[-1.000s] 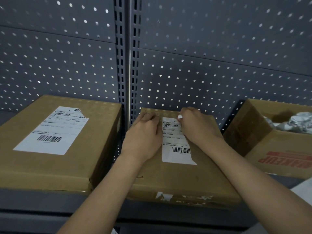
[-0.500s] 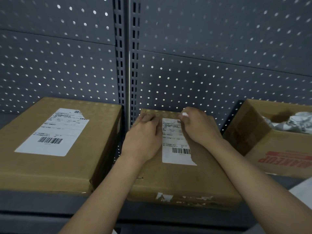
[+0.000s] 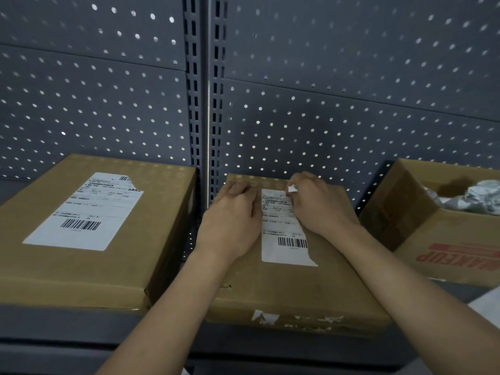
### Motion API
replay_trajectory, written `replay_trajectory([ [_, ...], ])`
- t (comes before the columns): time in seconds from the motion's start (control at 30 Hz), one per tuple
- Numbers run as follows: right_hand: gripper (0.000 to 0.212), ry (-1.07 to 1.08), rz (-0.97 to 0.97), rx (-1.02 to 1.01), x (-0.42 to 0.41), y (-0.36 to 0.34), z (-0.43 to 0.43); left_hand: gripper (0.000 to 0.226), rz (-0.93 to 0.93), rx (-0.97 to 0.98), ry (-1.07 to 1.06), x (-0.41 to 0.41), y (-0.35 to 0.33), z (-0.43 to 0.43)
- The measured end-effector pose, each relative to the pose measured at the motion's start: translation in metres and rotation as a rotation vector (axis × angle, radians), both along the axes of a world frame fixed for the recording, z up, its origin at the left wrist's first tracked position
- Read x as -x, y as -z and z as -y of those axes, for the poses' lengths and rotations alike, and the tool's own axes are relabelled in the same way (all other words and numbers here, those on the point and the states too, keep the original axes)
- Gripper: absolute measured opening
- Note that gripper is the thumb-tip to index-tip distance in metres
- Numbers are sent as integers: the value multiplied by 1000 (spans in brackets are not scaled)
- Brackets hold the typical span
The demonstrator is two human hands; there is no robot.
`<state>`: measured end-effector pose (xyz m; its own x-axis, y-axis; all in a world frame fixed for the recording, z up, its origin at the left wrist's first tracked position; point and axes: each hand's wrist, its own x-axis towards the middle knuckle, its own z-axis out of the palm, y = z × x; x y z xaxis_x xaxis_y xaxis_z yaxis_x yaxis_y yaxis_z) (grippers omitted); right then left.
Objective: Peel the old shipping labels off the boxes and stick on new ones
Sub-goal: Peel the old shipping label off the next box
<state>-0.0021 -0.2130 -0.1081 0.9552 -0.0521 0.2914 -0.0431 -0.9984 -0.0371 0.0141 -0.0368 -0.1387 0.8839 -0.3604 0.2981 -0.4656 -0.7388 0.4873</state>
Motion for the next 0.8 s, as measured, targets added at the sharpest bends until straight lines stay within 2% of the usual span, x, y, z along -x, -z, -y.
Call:
replay_trajectory([
  [0.1,19,-15,-10,-64,0,0,1,42,1,3,3,0,0,0],
  [0.2,15,-23,0,-220,0,-1,3,41,-6,12,4,-1,0,0],
  [0.37,33,-19,-5,-353,3,-4,9,41,-8,10,4,0,-1,0],
  [0.57,9,-59,-35,-142,7,-9,1,41,-17,11,8,1,-2,-1],
  [0.67,6,-67,-45,-56,12,-11,-4,41,-19,10,1,1,-3,0],
  [0.8,11,-103,-22,-135,14,-12,-5,42,-32,10,8,2,-6,0],
])
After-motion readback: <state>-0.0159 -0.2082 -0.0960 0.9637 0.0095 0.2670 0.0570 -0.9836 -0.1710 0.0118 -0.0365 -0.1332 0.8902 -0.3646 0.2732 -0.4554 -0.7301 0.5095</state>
